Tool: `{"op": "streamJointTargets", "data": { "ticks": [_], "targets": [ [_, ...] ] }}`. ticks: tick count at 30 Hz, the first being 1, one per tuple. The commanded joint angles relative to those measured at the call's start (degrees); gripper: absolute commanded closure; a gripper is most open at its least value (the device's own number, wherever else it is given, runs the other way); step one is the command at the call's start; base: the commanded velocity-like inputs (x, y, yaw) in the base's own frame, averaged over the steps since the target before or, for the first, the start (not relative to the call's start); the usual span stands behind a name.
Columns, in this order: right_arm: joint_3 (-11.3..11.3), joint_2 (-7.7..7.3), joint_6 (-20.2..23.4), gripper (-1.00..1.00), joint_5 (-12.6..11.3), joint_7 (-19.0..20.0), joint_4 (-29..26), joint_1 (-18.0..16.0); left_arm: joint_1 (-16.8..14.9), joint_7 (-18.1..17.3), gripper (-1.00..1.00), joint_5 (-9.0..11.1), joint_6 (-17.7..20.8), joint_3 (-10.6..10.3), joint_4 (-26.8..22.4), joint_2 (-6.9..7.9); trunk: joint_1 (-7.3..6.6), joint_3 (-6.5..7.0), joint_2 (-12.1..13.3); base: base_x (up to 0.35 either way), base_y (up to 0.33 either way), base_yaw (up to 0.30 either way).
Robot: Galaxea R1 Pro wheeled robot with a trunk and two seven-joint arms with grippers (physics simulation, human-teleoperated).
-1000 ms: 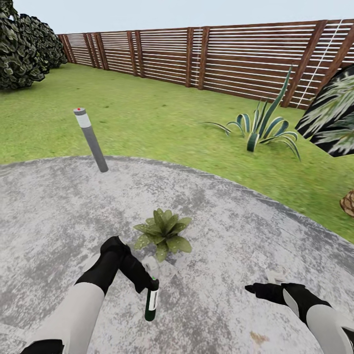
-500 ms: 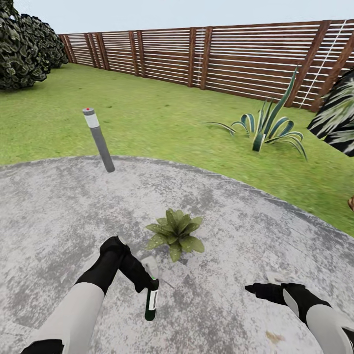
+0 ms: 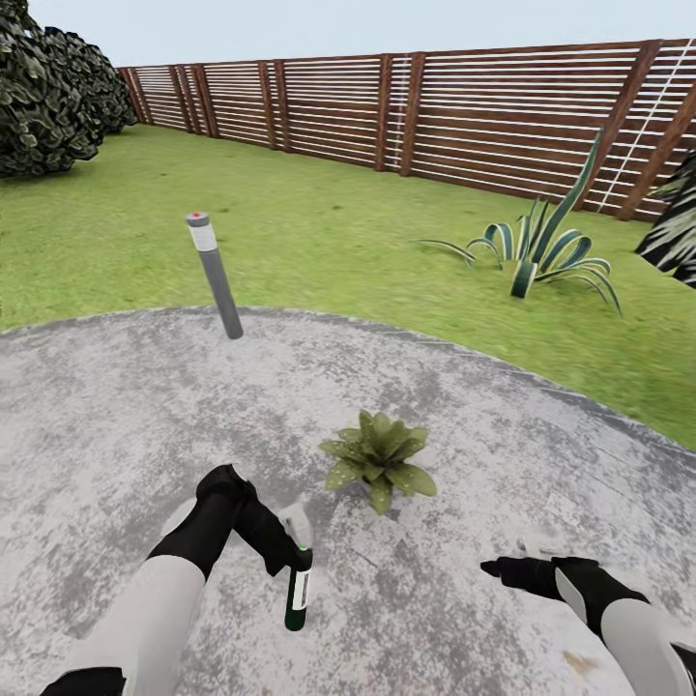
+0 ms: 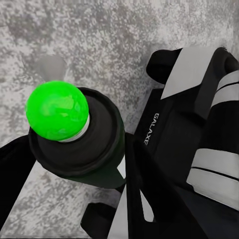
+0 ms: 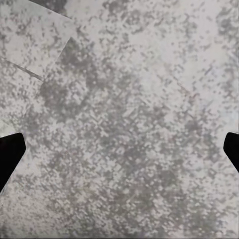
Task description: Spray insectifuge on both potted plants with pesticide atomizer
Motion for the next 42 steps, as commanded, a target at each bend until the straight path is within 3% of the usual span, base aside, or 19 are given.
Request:
{"op": "streamJointTargets", "data": {
  "ticks": [1, 13, 28, 42],
  "targets": [
    [-0.49, 0.08, 0.35, -1.0, 0.56, 0.32, -0.13, -0.01, -0.03, -0.36, 1.0, -0.49, 0.53, 0.26, -0.03, -0.09, -0.01, -0.04, -0.02, 0.0, 0.315, 0.0],
    [-0.43, 0.28, 0.38, -1.0, 0.5, 0.54, -0.22, -0.01, -0.03, -0.36, 1.0, -0.49, 0.53, 0.25, -0.03, -0.09, -0.01, -0.04, -0.02, 0.0, 0.293, 0.0],
    [-0.4, 0.28, 0.44, -1.0, 0.7, 0.75, -0.14, -0.01, -0.03, -0.36, 1.0, -0.49, 0.53, 0.25, -0.03, -0.09, -0.01, 0.0, -0.02, 0.0, 0.014, 0.001],
    [-0.42, 0.28, 0.44, -1.0, 0.64, 0.85, -0.13, -0.01, -0.03, -0.36, 1.0, -0.49, 0.53, 0.25, 0.06, -0.09, -0.01, 1.18, -0.02, 0.0, 0.0, 0.023]
  ]
}}
